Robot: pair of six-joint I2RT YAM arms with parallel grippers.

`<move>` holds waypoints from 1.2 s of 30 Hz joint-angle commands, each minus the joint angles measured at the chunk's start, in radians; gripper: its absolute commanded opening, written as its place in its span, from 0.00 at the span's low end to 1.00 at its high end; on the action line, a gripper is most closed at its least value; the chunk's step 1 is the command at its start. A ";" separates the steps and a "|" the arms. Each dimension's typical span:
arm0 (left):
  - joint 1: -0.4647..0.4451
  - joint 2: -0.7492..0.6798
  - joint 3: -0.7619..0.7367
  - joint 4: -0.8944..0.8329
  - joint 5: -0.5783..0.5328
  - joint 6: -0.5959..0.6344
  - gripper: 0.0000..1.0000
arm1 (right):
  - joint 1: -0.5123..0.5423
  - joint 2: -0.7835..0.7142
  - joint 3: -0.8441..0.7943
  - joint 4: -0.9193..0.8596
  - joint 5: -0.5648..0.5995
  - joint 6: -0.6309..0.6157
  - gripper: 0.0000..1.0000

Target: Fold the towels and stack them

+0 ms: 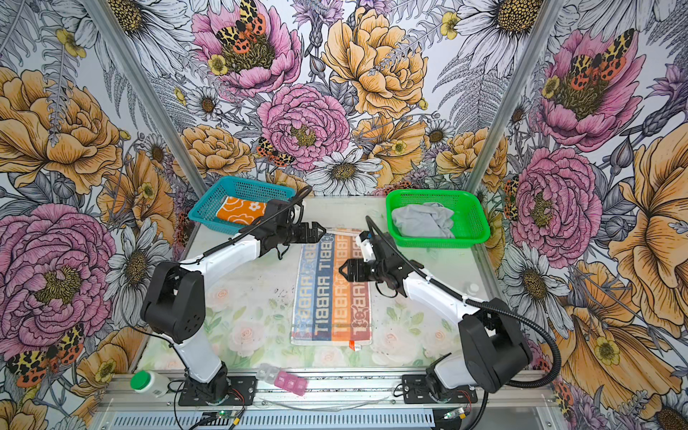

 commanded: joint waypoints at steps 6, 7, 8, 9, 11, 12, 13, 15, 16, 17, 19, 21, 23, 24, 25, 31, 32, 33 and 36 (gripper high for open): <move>0.003 0.301 0.294 -0.026 0.099 -0.084 0.99 | 0.122 -0.230 -0.303 0.195 0.155 0.252 0.80; 0.008 0.337 0.327 -0.028 0.102 -0.105 0.99 | 0.124 -0.242 -0.326 0.218 0.155 0.268 0.81; 0.013 0.366 0.358 -0.038 0.104 -0.127 0.99 | 0.127 -0.247 -0.338 0.230 0.156 0.284 0.81; 0.019 0.393 0.385 -0.048 0.109 -0.148 0.99 | 0.131 -0.248 -0.348 0.244 0.153 0.298 0.81; 0.028 0.433 0.411 -0.048 0.106 -0.170 0.99 | 0.150 -0.235 -0.350 0.265 0.156 0.310 0.81; 0.030 0.447 0.426 -0.047 0.101 -0.172 0.99 | 0.167 -0.226 -0.347 0.267 0.169 0.314 0.81; 0.032 0.458 0.439 -0.047 0.095 -0.172 0.99 | 0.182 -0.215 -0.346 0.275 0.184 0.318 0.82; 0.036 0.483 0.466 -0.051 0.095 -0.183 0.99 | 0.199 -0.187 -0.344 0.298 0.197 0.330 0.82; 0.037 0.498 0.481 -0.053 0.100 -0.191 0.99 | 0.204 -0.168 -0.344 0.312 0.199 0.335 0.83; 0.037 0.512 0.494 -0.062 0.099 -0.199 0.99 | 0.210 -0.149 -0.345 0.323 0.200 0.337 0.82; 0.030 0.524 0.503 -0.056 0.090 -0.210 0.99 | 0.220 -0.112 -0.345 0.343 0.207 0.343 0.83; 0.017 0.533 0.512 -0.042 0.072 -0.207 0.99 | 0.224 -0.077 -0.344 0.352 0.209 0.347 0.83; 0.008 0.556 0.540 -0.031 0.077 -0.224 0.99 | 0.224 -0.045 -0.344 0.348 0.213 0.355 0.83; 0.004 0.570 0.551 -0.018 0.081 -0.246 0.99 | 0.226 -0.028 -0.344 0.348 0.210 0.356 0.83; 0.000 0.580 0.554 0.014 0.087 -0.271 0.99 | 0.228 -0.015 -0.344 0.349 0.208 0.357 0.83; 0.004 0.635 0.509 0.358 0.130 -0.508 0.99 | 0.234 0.010 -0.368 0.350 0.205 0.360 0.84; 0.009 0.649 0.522 0.391 0.126 -0.536 0.99 | 0.234 0.012 -0.373 0.351 0.204 0.362 0.84; 0.014 0.666 0.540 0.429 0.121 -0.552 0.99 | 0.234 0.011 -0.379 0.355 0.198 0.363 0.84; 0.030 0.707 0.611 0.489 0.127 -0.537 0.99 | 0.234 -0.004 -0.400 0.358 0.201 0.369 0.84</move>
